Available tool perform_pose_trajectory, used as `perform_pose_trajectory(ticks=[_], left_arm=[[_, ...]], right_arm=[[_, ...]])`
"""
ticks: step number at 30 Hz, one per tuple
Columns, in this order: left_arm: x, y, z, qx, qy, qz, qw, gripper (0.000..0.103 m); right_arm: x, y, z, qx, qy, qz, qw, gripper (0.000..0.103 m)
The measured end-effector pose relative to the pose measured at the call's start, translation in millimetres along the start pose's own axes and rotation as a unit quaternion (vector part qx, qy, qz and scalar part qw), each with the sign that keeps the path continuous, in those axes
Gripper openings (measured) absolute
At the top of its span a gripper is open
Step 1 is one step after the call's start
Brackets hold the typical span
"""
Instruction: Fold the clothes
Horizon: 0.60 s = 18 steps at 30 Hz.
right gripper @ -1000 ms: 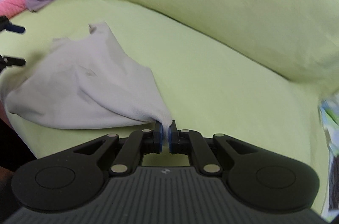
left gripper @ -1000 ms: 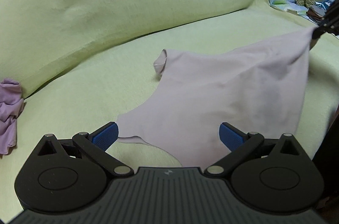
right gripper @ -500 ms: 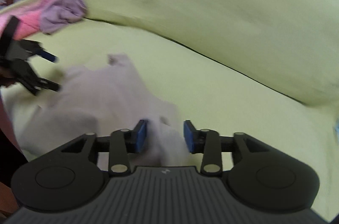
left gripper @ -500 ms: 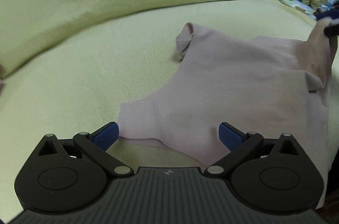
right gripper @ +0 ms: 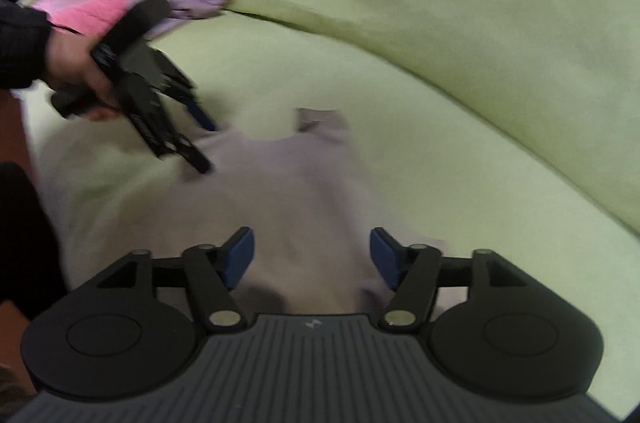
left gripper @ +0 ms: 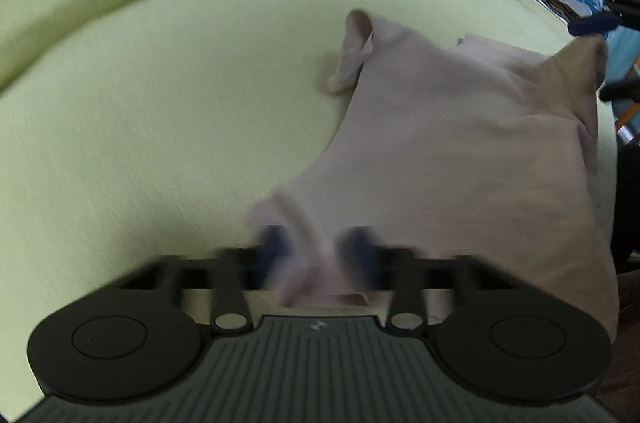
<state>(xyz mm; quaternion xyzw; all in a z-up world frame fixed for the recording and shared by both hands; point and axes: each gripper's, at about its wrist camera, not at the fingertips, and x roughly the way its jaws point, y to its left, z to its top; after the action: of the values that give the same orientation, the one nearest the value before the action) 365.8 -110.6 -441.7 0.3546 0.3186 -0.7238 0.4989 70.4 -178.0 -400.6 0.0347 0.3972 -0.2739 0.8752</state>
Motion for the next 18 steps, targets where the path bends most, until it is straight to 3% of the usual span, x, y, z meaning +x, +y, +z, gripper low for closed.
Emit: perform_pose_trajectory(ticks=[2, 5, 6, 10, 15, 18], left_arm=[[-8.3, -12.0, 0.6, 0.018, -0.011, 0.002, 0.9998, 0.003], [-25.8, -35.8, 3.6, 0.028, -0.031, 0.0, 0.9991, 0.003], [-31.1, -43.3, 6.6, 0.031, -0.038, -0.003, 0.9988, 0.003], [-67.6, -71.5, 28.0, 0.031, -0.082, -0.011, 0.9961, 0.003], [-119.6, -93.7, 69.5, 0.039, -0.121, -0.033, 0.9913, 0.003], [-147.4, -111.3, 90.7, 0.047, -0.134, -0.048, 0.9886, 0.003]], right_arm=[[-6.5, -10.7, -8.8, 0.01, 0.001, -0.046, 0.999, 0.071], [-30.1, -21.8, -31.1, 0.028, 0.01, -0.147, 0.989, 0.072], [-47.3, -27.8, -38.6, 0.061, 0.008, -0.154, 0.986, 0.073], [-89.5, 1.5, -49.4, 0.095, -0.031, -0.099, 0.99, 0.085], [-83.3, 68.4, -38.9, 0.057, -0.043, -0.017, 0.997, 0.085], [-67.7, 97.5, -30.2, 0.05, -0.033, 0.009, 0.998, 0.088]])
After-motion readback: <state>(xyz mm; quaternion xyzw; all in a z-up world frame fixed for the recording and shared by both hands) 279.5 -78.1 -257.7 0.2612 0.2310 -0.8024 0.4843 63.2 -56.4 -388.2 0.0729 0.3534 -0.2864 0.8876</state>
